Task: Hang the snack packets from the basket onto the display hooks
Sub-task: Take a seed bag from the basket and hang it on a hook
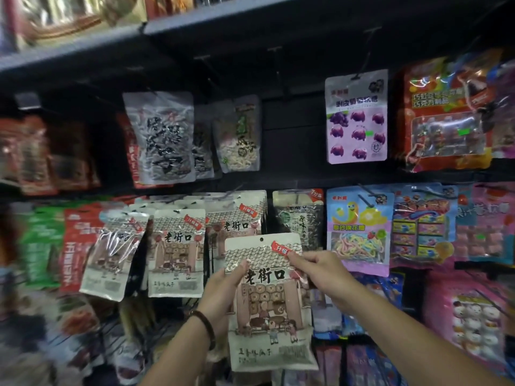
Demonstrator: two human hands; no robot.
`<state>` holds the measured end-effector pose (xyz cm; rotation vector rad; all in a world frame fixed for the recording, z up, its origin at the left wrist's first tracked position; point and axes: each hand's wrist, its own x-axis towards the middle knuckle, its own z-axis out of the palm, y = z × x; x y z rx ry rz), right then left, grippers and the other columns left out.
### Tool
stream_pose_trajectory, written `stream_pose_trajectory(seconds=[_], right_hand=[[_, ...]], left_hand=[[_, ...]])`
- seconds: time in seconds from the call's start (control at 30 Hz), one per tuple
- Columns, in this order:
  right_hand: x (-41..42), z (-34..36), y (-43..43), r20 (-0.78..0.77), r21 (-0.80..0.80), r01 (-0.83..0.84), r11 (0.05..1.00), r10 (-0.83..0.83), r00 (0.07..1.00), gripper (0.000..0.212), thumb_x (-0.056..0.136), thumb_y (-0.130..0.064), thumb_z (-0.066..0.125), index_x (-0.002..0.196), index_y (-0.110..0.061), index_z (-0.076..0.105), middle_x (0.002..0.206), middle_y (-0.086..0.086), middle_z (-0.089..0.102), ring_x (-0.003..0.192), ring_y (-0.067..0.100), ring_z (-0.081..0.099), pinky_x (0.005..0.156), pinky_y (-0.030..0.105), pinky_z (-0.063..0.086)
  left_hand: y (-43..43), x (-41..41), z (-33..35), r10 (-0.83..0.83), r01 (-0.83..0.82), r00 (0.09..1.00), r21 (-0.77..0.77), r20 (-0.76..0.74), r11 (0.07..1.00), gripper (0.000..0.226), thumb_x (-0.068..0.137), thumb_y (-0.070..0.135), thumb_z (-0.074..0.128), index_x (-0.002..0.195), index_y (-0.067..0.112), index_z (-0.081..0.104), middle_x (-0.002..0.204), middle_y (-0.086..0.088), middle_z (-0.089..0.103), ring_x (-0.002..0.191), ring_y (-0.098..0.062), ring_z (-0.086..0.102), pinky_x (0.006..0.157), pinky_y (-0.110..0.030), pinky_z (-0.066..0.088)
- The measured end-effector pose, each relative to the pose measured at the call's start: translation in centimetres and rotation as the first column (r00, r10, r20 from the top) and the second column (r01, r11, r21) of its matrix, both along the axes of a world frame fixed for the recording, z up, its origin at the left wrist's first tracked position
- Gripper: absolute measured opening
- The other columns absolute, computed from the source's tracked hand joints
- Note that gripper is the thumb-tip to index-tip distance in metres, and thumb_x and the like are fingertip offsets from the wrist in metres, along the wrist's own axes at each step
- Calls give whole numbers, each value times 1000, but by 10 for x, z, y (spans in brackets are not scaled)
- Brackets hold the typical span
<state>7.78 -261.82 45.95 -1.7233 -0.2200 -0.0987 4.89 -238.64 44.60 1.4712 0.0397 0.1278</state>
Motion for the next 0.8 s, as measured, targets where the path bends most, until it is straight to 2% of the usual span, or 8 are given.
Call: stream_pose_trajectory(seconds=[0.1,0.2,0.27,0.37,0.47,0.53,0.6,0.8], right_hand=[[14,8,25,30,-17,6,1000,-6,1000,32,102,-32,70,86,-6,77,73,0,76,49,-6,63,57,23,39],[36,9,50,57,-36,50,998,-48,997,33,103,-28,70,75,-9,73,65,-4,71,58,-4,70,50,18,39],[46,13,66,62,-51,69,996,-65,996,37,103,-29,70,79,-1,73,71,3,71,59,-4,71,48,19,37],[61,17,90,55,-36,107,994,-104,993,45,103,-33,69,86,9,70,69,2,69,69,9,77,57,28,38],[76,24,110,40,-12,136,991,-135,990,43,102,-36,70,83,2,73,63,-2,70,79,26,78,61,31,40],[85,30,119,36,-11,148,989,-147,988,40,102,-36,69,76,-6,72,66,-1,72,74,22,77,55,26,40],[94,35,123,33,-11,157,987,-157,987,41,103,-36,69,68,-15,66,65,-2,70,71,17,73,53,26,39],[117,48,125,53,-10,174,985,-173,983,38,102,-39,69,69,-20,69,65,-4,72,73,21,66,68,35,40]], left_hand=[[20,14,9,16,-16,1000,73,11,997,96,89,64,69,160,10,33,165,-12,42,151,-35,39,122,-58,31],[38,29,19,70,-72,997,112,21,991,96,91,61,69,164,12,29,165,-12,42,150,-34,41,121,-56,34],[52,44,23,106,-111,993,103,59,988,106,85,61,76,165,14,26,161,-11,47,145,-32,47,121,-56,38],[74,75,23,166,-173,983,91,77,981,116,76,62,83,165,15,26,155,-11,54,139,-34,54,116,-55,45],[86,87,34,209,-215,975,84,75,973,107,78,58,85,161,10,37,152,-13,58,137,-37,56,117,-56,44],[91,94,42,245,-253,965,96,91,963,92,88,48,81,159,10,39,157,-12,53,143,-35,51,120,-55,40],[97,104,47,252,-269,959,132,134,954,88,91,48,78,159,9,39,157,-12,53,143,-34,51,120,-57,39],[98,127,53,248,-269,957,135,153,954,88,91,51,76,160,11,38,149,-10,60,136,-31,56,117,-58,42]])
